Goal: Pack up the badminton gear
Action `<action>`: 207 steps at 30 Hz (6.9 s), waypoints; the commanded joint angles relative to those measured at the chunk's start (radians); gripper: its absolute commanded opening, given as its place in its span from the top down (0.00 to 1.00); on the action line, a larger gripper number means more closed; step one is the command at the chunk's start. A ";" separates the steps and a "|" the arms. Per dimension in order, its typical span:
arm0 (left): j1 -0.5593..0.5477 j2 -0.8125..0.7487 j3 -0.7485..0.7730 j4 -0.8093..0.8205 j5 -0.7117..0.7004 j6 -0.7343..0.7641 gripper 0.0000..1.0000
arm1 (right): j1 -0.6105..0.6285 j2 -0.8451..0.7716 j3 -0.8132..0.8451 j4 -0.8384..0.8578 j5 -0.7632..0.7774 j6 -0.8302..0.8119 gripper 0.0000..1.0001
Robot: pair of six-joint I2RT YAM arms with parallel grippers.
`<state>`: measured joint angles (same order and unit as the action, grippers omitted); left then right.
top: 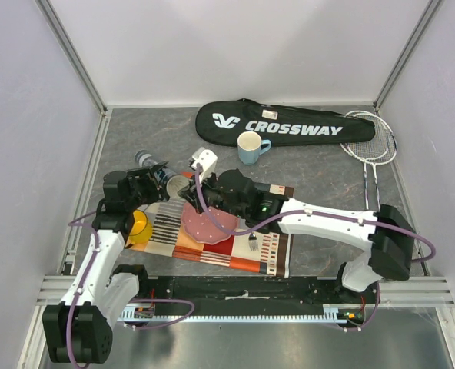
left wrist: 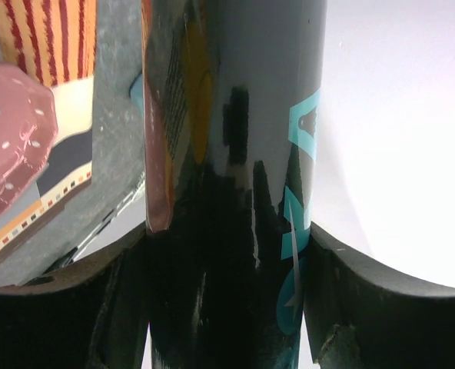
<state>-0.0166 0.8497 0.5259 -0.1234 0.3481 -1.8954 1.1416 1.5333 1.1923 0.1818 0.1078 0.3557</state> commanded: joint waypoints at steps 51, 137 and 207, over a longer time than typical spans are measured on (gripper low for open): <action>0.079 0.931 0.789 -0.339 -0.811 2.211 0.98 | -0.022 -0.864 -0.267 -0.525 0.220 -0.175 0.88; -0.555 0.959 1.215 -0.136 0.235 1.046 0.19 | -1.223 0.369 0.263 0.461 -0.077 0.072 1.00; -0.881 1.385 1.239 0.807 -0.086 2.323 0.98 | -1.227 -0.579 0.473 -1.537 0.241 0.147 0.02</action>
<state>-0.9123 2.3772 1.8366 0.4862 0.1680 0.4538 -0.0849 0.8986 1.8111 -1.1976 0.1246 0.5053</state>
